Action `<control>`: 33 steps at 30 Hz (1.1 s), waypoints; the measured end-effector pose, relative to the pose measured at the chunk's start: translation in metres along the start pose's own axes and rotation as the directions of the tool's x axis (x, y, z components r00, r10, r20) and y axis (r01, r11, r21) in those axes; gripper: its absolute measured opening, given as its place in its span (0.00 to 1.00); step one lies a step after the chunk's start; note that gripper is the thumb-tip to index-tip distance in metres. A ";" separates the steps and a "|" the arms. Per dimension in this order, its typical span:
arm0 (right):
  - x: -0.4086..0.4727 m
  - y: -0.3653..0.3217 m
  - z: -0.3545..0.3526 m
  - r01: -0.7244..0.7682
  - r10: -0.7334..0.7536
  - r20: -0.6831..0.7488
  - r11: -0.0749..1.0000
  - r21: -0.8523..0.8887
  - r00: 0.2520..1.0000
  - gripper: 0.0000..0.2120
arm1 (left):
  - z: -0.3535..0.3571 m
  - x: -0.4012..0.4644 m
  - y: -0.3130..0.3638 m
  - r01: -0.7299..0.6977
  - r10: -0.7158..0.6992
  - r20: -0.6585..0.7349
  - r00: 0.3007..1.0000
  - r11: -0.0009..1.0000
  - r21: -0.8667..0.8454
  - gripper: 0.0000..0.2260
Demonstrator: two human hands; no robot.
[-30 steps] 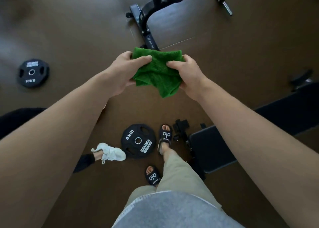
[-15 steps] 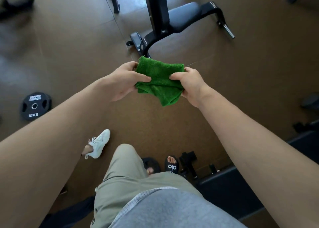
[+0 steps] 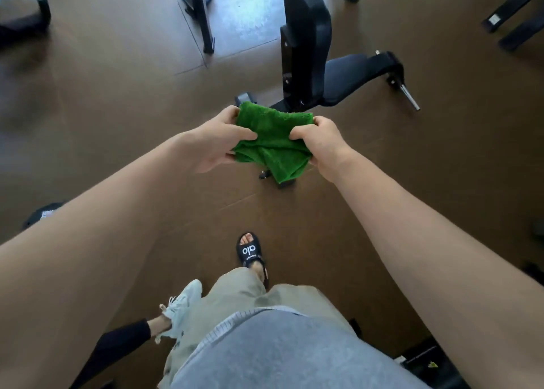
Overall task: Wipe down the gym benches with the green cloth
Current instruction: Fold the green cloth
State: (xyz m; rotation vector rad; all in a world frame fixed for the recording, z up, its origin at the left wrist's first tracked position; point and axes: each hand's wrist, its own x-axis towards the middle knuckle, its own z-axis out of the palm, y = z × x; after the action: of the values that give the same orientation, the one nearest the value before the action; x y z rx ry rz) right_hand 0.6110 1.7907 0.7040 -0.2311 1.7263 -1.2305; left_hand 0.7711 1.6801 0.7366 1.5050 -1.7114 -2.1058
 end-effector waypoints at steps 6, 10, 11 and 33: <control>0.088 -0.083 0.082 -0.010 0.011 -0.028 0.999 0.040 1.000 0.16 | -0.099 0.076 0.079 0.003 -0.003 -0.009 1.000 1.000 0.030 0.12; 0.155 -0.134 0.127 0.006 -0.004 -0.024 0.996 0.084 1.000 0.14 | -0.155 0.135 0.132 -0.012 0.012 -0.025 1.000 0.999 0.036 0.12; 0.173 -0.147 0.139 0.012 -0.010 -0.020 0.996 0.088 1.000 0.13 | -0.169 0.152 0.144 -0.013 0.014 -0.037 0.999 0.999 0.039 0.13; 0.568 -0.426 0.472 0.048 -0.048 -0.010 0.998 0.027 0.999 0.09 | -0.559 0.512 0.382 -0.012 0.017 -0.083 0.996 0.999 0.050 0.19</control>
State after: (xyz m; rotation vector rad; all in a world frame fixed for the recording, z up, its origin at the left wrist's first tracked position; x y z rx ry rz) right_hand 0.5366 0.9414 0.7030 -0.2520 1.7194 -1.2912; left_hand 0.6863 0.8356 0.7472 1.5644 -1.7523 -1.9785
